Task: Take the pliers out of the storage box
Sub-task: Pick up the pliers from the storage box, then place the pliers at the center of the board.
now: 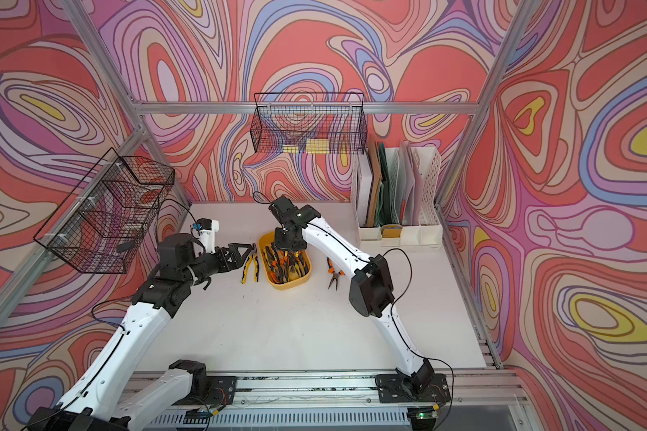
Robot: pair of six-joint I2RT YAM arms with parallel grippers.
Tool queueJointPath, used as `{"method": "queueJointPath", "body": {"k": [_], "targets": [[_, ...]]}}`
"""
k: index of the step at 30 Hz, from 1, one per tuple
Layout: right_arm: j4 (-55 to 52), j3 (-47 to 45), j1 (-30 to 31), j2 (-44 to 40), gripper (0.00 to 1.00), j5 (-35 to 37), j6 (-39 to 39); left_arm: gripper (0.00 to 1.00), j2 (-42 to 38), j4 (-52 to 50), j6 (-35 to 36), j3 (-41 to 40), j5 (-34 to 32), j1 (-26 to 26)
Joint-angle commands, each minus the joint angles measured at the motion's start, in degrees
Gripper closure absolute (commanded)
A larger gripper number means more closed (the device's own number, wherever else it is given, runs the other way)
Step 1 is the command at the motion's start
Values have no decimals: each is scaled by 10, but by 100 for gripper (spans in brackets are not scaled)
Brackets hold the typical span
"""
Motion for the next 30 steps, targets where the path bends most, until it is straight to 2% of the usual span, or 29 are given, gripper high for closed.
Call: {"method": "queueJointPath", "body": {"k": [1,4,8,17,23,30], "targets": [[-14,-29,0,-66,100,54,-26,16,9,14,-9,-5,16,2],[-32,-80,0,-116,100,86,-36,16,17,14,-14,-4,26,2],[-25,-201,-6,-205,100,117,-37,16,35,13,-20,0,44,1],[76,-529,-54,-381,100,102,-24,16,58,11,-18,8,45,-15],[160,-668,-112,-417,100,74,-49,16,72,-11,-9,17,30,-55],[235,-718,-174,-384,100,60,-110,17,88,-22,-58,-4,25,-57]]}}
